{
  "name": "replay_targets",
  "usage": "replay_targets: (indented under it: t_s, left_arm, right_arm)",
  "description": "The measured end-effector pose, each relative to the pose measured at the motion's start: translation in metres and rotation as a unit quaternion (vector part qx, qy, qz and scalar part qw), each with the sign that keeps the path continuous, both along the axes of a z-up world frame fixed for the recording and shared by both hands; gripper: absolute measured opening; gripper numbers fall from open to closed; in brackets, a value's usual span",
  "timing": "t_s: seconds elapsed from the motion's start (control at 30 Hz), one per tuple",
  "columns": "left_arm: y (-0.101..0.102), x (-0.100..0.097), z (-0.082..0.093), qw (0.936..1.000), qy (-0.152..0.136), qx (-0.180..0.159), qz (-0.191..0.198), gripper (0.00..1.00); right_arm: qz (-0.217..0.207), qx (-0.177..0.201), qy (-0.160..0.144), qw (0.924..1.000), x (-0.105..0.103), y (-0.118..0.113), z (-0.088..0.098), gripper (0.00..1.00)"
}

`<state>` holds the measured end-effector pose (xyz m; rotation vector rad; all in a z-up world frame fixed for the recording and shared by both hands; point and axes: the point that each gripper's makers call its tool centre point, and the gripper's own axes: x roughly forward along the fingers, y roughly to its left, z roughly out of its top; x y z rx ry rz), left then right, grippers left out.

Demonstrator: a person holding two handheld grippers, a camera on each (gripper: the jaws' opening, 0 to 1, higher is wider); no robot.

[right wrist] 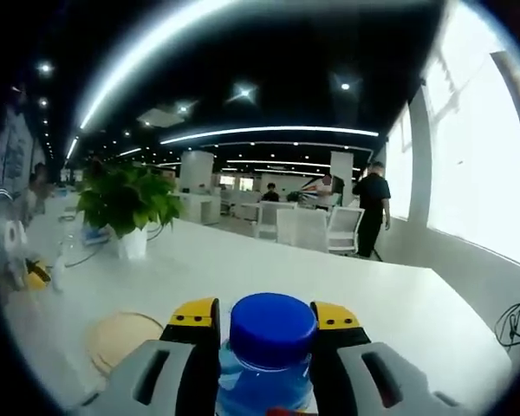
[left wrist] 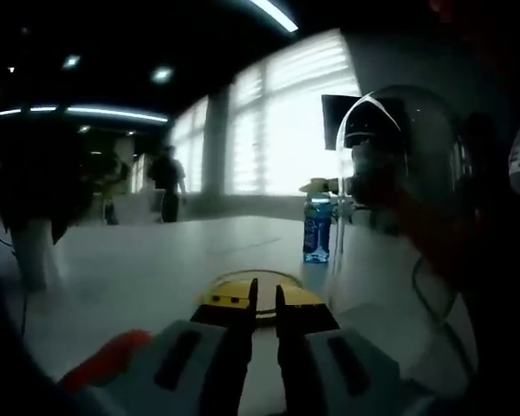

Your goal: Open the cover put in the Mizone put the cover back on

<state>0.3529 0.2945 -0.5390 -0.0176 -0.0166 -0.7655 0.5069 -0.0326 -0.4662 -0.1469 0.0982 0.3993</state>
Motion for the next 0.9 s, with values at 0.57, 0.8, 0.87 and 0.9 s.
replay_targets:
  t_s: [0.57,0.8,0.87,0.9]
  left_arm:
    - [0.001,0.001,-0.001,1.0,-0.001,0.003,0.003,0.0]
    - [0.002,0.002,0.0,1.0,-0.001,0.001,0.004,0.0]
    - [0.002,0.002,0.0,1.0,-0.001,0.002,0.005,0.0]
    - [0.002,0.003,-0.001,1.0,-0.001,0.003,0.004,0.0]
  right_arm:
    - [0.019,0.066,-0.017,0.9975,0.0,0.0,0.009,0.26]
    - [0.02,0.052,-0.003,0.9984,0.0,0.001,0.009,0.26]
    - [0.022,0.049,0.0,0.9986,0.0,0.001,0.009,0.26]
    - [0.023,0.048,0.001,0.9986,0.0,0.001,0.009,0.26]
